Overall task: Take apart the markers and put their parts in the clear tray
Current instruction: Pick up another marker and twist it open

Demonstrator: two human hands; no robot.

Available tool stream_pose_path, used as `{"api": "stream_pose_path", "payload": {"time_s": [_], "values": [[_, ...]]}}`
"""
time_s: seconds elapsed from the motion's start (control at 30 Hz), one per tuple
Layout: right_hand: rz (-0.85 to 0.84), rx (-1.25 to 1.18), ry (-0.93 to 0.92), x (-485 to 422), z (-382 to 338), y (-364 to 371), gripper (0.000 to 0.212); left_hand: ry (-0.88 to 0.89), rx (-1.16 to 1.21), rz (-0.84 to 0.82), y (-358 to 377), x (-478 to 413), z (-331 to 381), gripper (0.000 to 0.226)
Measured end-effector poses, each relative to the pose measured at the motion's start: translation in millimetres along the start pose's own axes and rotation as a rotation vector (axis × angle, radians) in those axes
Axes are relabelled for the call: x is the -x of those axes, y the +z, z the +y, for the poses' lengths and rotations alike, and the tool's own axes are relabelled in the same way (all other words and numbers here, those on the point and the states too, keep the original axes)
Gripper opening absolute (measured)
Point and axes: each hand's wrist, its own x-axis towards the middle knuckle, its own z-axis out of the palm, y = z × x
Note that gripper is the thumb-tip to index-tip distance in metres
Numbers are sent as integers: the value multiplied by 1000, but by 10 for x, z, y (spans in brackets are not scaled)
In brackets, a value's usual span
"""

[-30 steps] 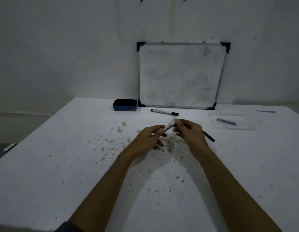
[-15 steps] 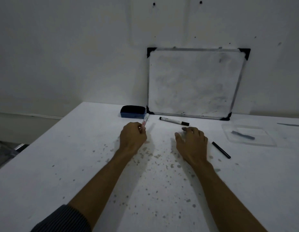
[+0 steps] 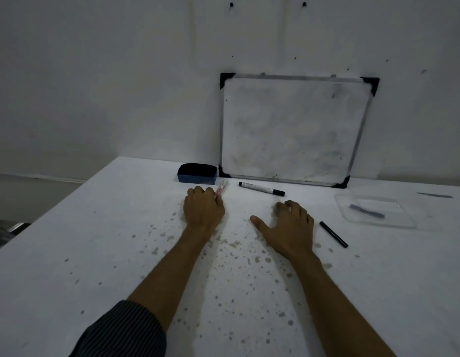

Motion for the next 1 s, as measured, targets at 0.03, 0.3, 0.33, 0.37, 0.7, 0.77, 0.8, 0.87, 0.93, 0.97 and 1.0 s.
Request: {"api": "stream_pose_path", "payload": {"time_s": [0.03, 0.3, 0.33, 0.37, 0.7, 0.77, 0.8, 0.87, 0.93, 0.97, 1.0], "values": [[-9, -4, 5, 17, -8, -21, 96, -14, 0, -15, -16, 20, 9, 45], [-86, -387, 14, 287, -5, -236, 49, 191, 147, 62, -176, 548, 195, 59], [-90, -430, 21, 337, 7, -250, 45, 268, 193, 64, -174, 612, 223, 54], [-84, -473, 33, 377, 27, -256, 42, 330, 242, 53, -178, 659, 256, 50], [-113, -511, -5, 149, 205, -371, 35, 407, 342, -238, 1, 690, 399, 52], [-110, -433, -31, -80, 197, -335, 36, 428, 329, -255, 37, 638, 339, 55], [-100, -395, -48, -199, 197, -296, 37, 438, 327, -270, 48, 624, 315, 57], [-72, -338, -68, -421, 166, -207, 43, 450, 341, -283, 62, 596, 284, 59], [-49, -319, -71, -612, 98, -111, 49, 457, 343, -260, 74, 570, 273, 61], [-41, -309, -75, -698, 69, -57, 50, 458, 340, -250, 74, 565, 276, 61], [-35, -296, -78, -772, 44, -1, 50, 459, 342, -244, 77, 559, 278, 59]]}}
